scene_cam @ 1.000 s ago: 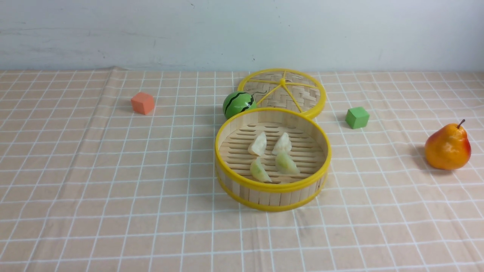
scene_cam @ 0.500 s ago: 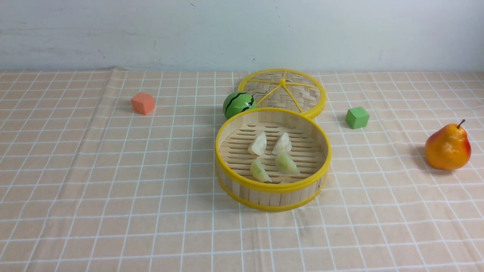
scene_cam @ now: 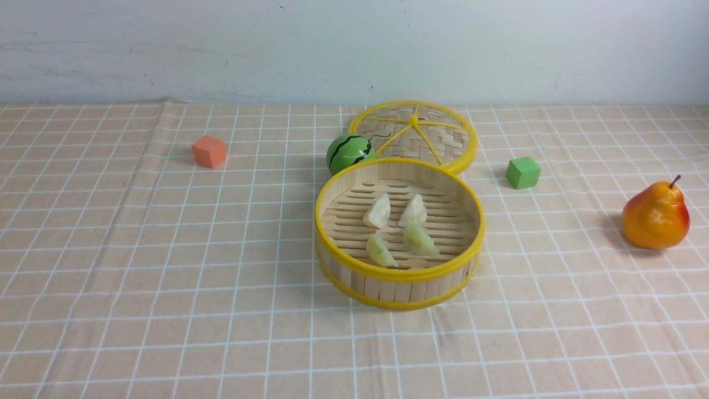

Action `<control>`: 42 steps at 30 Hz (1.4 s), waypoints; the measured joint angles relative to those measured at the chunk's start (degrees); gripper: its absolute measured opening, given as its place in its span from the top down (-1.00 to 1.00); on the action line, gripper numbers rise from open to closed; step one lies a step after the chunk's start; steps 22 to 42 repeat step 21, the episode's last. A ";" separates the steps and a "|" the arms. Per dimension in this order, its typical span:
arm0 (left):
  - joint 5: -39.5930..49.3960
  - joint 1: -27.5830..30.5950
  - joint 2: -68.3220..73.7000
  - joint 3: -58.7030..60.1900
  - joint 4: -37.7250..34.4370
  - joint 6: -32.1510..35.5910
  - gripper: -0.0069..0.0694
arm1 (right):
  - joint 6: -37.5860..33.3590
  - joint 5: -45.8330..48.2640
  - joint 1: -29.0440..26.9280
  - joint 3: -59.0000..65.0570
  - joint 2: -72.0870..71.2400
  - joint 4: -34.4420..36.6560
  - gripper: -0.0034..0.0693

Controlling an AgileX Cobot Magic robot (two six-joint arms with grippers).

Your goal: Put the dumplings into the steamer on the table with the brown tablecloth.

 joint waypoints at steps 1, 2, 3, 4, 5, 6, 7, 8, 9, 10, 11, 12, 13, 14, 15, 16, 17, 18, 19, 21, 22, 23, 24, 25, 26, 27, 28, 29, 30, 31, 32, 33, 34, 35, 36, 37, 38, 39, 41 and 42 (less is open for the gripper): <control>0.00 0.00 0.00 0.00 0.00 0.00 0.85 | 0.00 0.00 0.00 0.00 0.00 0.00 0.61; 0.00 0.00 0.00 0.00 0.00 0.00 0.85 | 0.00 0.00 0.00 0.00 0.00 0.00 0.61; 0.00 0.00 0.00 0.00 0.00 0.00 0.85 | 0.00 0.00 0.00 0.00 0.00 0.00 0.61; 0.00 0.00 0.00 0.00 0.00 0.00 0.85 | 0.00 0.00 0.00 0.00 0.00 0.00 0.61; 0.00 0.00 0.00 0.00 0.00 0.00 0.85 | 0.00 0.00 0.00 0.00 0.00 0.00 0.60; 0.00 0.00 0.00 0.00 0.00 0.00 0.85 | 0.00 0.00 0.00 0.00 0.00 0.00 0.60; 0.00 0.00 0.00 0.00 0.00 0.00 0.85 | 0.00 0.00 0.00 0.00 0.00 0.00 0.60; 0.00 0.00 0.00 0.00 0.00 0.00 0.85 | 0.00 0.00 0.00 0.00 0.00 0.00 0.59; 0.00 0.00 0.00 0.00 0.00 0.00 0.85 | 0.00 0.00 0.00 0.00 0.00 0.00 0.59; 0.00 0.00 0.00 0.00 0.00 0.00 0.85 | 0.00 0.00 0.00 0.00 0.00 0.00 0.58; 0.00 0.00 0.00 0.00 0.00 0.00 0.85 | 0.00 0.00 0.00 0.00 0.00 0.00 0.58; 0.00 0.00 0.00 0.00 0.00 0.00 0.84 | 0.00 0.00 0.00 0.00 0.00 0.00 0.58; 0.00 0.00 0.00 0.00 0.00 0.00 0.84 | 0.00 0.00 0.00 0.00 0.00 0.00 0.57; 0.00 0.00 0.00 0.00 0.00 0.00 0.84 | 0.00 0.00 0.00 0.00 0.00 0.00 0.57; 0.00 0.00 0.00 0.00 0.00 0.00 0.84 | 0.00 0.00 0.00 0.00 0.00 0.00 0.57; 0.00 0.00 0.00 0.00 0.00 0.00 0.83 | 0.00 0.00 0.00 0.00 0.00 0.00 0.56; 0.00 0.00 0.00 0.00 0.00 0.00 0.83 | 0.00 0.00 0.00 0.00 0.00 0.00 0.56; 0.00 0.00 0.00 0.00 0.00 0.00 0.83 | 0.00 0.00 0.00 0.00 0.00 0.00 0.56; 0.00 0.00 0.00 0.00 0.00 0.00 0.82 | 0.00 0.00 0.00 0.00 0.00 0.00 0.56; -0.02 0.00 0.00 0.00 0.00 0.00 0.82 | 0.00 0.00 0.00 0.00 0.00 0.00 0.55; -0.02 0.00 0.00 0.00 0.00 0.00 0.82 | 0.00 0.00 0.00 0.00 0.00 0.00 0.55; -0.02 0.00 0.00 0.00 0.00 0.00 0.82 | 0.00 0.00 0.00 0.00 0.00 0.00 0.55; -0.02 0.00 0.00 0.00 0.00 0.00 0.82 | 0.00 0.00 0.00 0.00 0.00 0.00 0.55; -0.02 0.00 0.00 0.00 0.00 0.00 0.82 | 0.00 0.00 0.00 0.00 0.00 0.00 0.55; -0.02 0.00 0.00 0.00 0.00 0.00 0.82 | 0.00 0.00 0.00 0.00 0.00 0.00 0.55; -0.02 0.00 0.00 0.00 0.00 0.00 0.82 | 0.00 0.00 0.00 0.00 0.00 0.00 0.55; -0.02 0.00 0.00 0.00 0.00 0.00 0.82 | 0.00 0.00 0.00 0.00 0.00 0.00 0.55; -0.02 0.00 0.00 0.00 0.00 0.00 0.82 | 0.00 0.00 0.00 0.00 0.00 0.00 0.55; -0.02 0.00 0.00 0.00 0.00 0.00 0.82 | 0.00 0.00 0.00 0.00 0.00 0.00 0.55; -0.02 0.00 0.00 0.00 0.00 0.00 0.82 | 0.00 0.00 0.00 0.00 0.00 0.00 0.55; -0.02 0.00 0.00 0.00 0.00 0.00 0.82 | 0.00 0.00 0.00 0.00 0.00 0.00 0.55; -0.02 0.00 0.00 0.00 0.00 0.00 0.82 | 0.00 0.00 0.00 0.00 0.00 0.00 0.55; -0.02 0.00 0.00 0.00 0.00 0.00 0.82 | 0.00 0.00 0.00 0.00 0.00 0.00 0.55; -0.02 0.00 0.00 0.00 0.00 0.00 0.82 | 0.00 0.00 0.00 0.00 0.00 0.00 0.55; -0.02 0.00 0.00 0.00 0.00 0.00 0.82 | 0.00 0.00 0.00 0.00 0.00 0.00 0.55; -0.02 0.00 0.00 0.00 0.00 0.00 0.82 | 0.00 0.00 0.00 0.00 0.00 0.00 0.55; -0.02 0.00 0.00 0.00 0.00 0.00 0.82 | 0.00 0.00 0.00 0.00 0.00 0.00 0.55; -0.02 0.00 0.00 0.00 0.00 0.00 0.82 | 0.00 0.00 0.00 0.00 0.00 0.00 0.55; -0.02 0.00 0.00 0.00 0.00 0.00 0.82 | 0.00 0.00 0.00 0.00 0.00 0.00 0.55; -0.02 0.00 0.00 0.00 0.00 0.00 0.82 | 0.00 0.00 0.00 0.00 0.00 0.00 0.55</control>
